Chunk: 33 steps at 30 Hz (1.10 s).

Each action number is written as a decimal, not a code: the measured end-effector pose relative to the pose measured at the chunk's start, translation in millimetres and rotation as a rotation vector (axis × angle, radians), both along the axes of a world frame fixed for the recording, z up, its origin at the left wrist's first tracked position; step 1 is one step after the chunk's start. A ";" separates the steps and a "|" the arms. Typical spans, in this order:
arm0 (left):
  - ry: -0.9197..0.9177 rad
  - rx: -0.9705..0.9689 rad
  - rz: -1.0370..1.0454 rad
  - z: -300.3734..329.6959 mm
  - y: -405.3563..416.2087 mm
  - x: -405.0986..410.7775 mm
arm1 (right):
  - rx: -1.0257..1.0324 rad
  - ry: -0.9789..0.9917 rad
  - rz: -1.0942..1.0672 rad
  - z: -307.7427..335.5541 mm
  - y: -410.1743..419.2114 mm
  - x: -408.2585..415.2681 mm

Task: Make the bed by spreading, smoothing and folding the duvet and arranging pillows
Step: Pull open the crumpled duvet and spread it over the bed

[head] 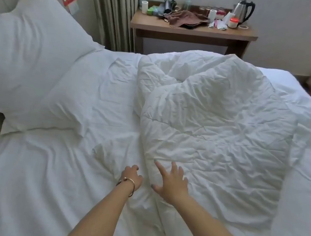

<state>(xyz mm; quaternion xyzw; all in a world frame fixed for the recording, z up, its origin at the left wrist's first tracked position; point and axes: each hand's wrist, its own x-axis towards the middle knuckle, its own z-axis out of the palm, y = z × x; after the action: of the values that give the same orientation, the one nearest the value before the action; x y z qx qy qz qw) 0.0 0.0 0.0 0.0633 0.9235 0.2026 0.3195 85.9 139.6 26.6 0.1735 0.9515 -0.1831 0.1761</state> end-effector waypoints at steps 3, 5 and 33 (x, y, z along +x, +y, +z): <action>0.034 -0.071 -0.028 -11.3 18.2 -14.3 | 0.061 -0.056 -0.006 -19.6 23.1 -19.7; 0.032 -0.130 -0.100 -18.4 24.3 -15.8 | 0.082 -0.084 -0.033 -29.8 36.4 -28.6; -0.081 0.725 -0.015 62.9 151.4 26.1 | -0.663 0.389 -0.799 48.4 162.8 36.4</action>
<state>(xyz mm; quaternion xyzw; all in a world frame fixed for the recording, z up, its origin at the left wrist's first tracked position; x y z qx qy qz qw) 26.1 151.4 62.9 0.1712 0.7779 0.5167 0.3140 122.4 302.3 75.0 0.4191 0.7180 -0.5542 -0.0409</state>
